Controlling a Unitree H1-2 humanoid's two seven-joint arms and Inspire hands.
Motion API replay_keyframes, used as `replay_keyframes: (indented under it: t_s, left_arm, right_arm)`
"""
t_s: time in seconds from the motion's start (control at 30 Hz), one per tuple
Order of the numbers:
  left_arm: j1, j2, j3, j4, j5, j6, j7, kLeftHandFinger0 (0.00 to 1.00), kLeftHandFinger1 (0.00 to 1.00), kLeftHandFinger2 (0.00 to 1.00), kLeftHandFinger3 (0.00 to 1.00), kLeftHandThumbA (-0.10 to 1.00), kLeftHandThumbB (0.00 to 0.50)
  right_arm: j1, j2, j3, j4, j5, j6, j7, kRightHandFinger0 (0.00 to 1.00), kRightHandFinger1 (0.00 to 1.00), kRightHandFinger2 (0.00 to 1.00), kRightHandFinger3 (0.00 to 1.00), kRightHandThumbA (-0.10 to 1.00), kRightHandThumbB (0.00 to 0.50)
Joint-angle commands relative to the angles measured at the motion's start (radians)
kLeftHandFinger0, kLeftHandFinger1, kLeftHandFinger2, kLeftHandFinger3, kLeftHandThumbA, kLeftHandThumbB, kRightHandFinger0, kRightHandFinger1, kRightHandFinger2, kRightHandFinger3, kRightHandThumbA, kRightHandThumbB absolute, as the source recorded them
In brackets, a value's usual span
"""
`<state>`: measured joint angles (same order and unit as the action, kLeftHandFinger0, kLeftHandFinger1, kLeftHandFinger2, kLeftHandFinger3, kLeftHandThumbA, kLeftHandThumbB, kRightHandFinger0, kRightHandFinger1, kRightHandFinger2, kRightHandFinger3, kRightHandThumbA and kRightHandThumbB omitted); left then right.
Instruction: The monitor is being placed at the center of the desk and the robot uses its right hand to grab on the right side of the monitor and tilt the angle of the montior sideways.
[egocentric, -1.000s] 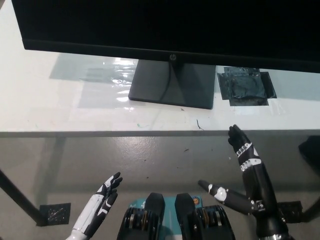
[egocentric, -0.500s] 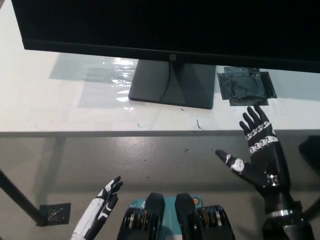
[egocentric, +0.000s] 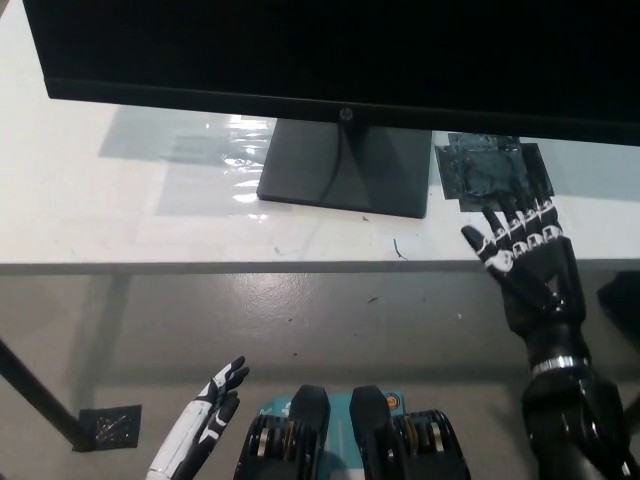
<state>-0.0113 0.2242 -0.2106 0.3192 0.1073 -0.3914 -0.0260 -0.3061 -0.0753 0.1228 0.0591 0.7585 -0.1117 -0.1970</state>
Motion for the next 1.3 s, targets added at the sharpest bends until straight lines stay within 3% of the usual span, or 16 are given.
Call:
replay_keyframes:
  t_s: [0.0,0.63,1.27]
  left_arm:
    - [-0.003,0.016,-0.003,-0.03,0.005,-0.079,0.029,1.0,1.0,1.0,1.0,1.0,0.314]
    - [-0.009,0.019,-0.007,-0.029,0.004,-0.079,0.03,1.0,1.0,1.0,1.0,1.0,0.308]
    - [-0.008,0.023,-0.007,-0.033,0.006,-0.079,0.033,1.0,1.0,1.0,1.0,1.0,0.308]
  right_arm:
    - [-0.199,0.083,-0.207,0.089,0.483,0.203,0.205,1.0,1.0,1.0,1.0,1.0,0.348]
    - [-0.364,0.156,-0.411,0.365,0.406,0.297,0.259,1.0,1.0,1.0,1.0,1.0,0.339]
    - [-0.51,0.144,-0.521,0.65,0.308,0.264,0.373,1.0,1.0,1.0,1.0,1.0,0.348]
